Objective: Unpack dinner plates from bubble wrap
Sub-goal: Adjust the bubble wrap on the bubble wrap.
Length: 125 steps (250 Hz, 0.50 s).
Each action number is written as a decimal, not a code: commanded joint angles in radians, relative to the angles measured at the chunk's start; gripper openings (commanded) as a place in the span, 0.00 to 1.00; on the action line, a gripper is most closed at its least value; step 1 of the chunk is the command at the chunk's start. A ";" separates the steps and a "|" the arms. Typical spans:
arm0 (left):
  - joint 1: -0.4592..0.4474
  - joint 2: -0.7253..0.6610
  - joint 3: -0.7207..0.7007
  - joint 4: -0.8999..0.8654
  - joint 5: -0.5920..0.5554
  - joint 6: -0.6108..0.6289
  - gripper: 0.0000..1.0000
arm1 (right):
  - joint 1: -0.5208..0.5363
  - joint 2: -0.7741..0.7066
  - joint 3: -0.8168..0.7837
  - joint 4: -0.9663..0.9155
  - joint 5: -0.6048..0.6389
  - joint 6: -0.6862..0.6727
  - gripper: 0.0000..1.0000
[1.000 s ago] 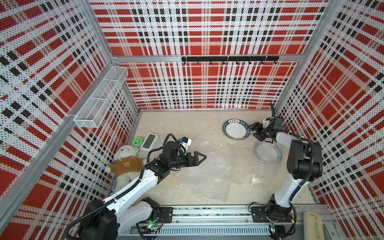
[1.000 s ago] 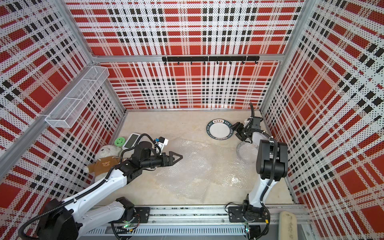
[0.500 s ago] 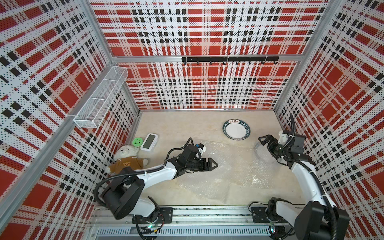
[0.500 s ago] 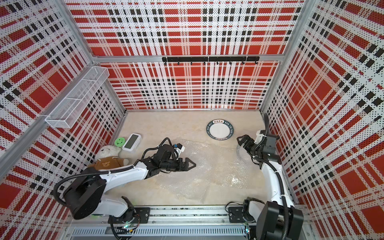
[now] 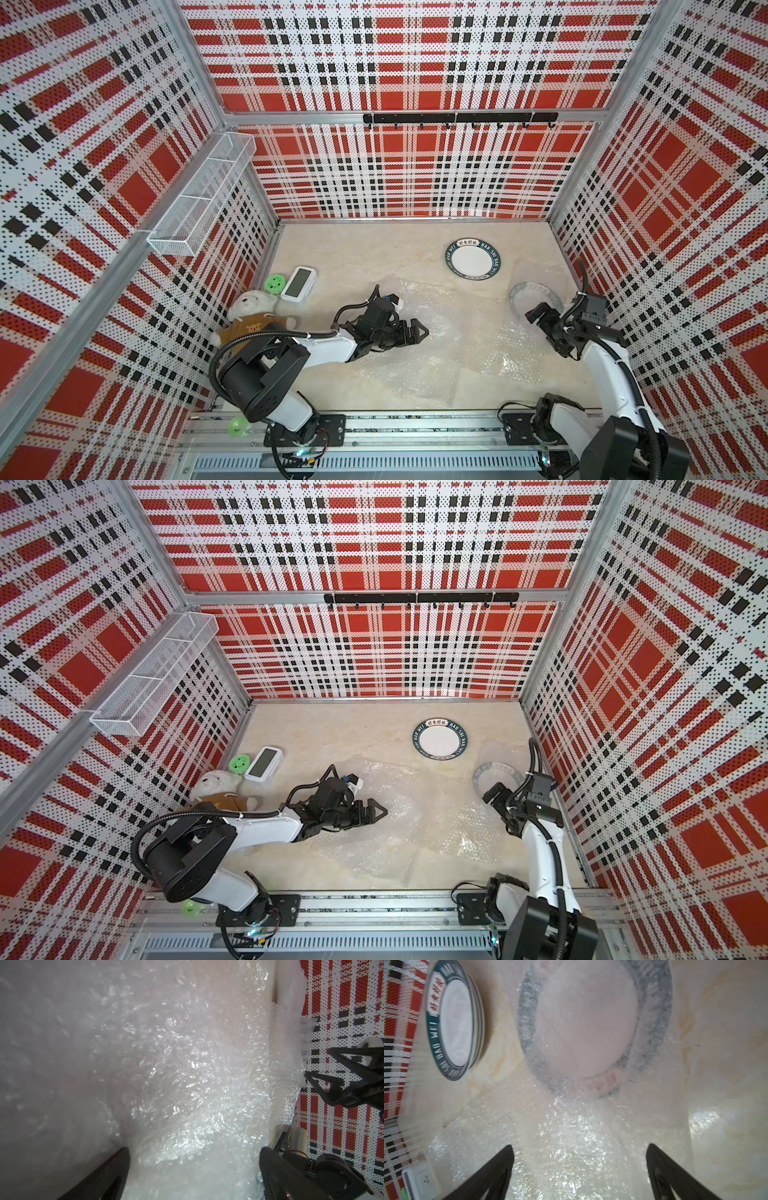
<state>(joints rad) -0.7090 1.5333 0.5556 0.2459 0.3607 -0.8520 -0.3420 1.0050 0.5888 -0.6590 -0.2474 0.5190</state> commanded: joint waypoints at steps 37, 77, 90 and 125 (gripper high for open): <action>0.001 0.033 -0.003 0.009 -0.012 -0.021 0.99 | 0.001 0.016 -0.092 0.099 -0.121 0.019 0.98; 0.000 0.046 0.008 0.010 -0.009 -0.019 0.99 | 0.001 -0.033 -0.100 0.099 -0.198 -0.012 0.71; -0.001 0.050 0.009 0.009 -0.008 -0.017 0.99 | 0.001 -0.049 -0.090 0.079 -0.214 -0.024 0.58; -0.004 0.055 0.015 0.012 -0.008 -0.015 0.99 | 0.005 -0.126 -0.050 0.019 -0.251 -0.029 0.21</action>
<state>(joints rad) -0.7094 1.5585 0.5625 0.2832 0.3618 -0.8604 -0.3416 0.9443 0.4931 -0.6136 -0.4316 0.5163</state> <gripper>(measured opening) 0.994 0.297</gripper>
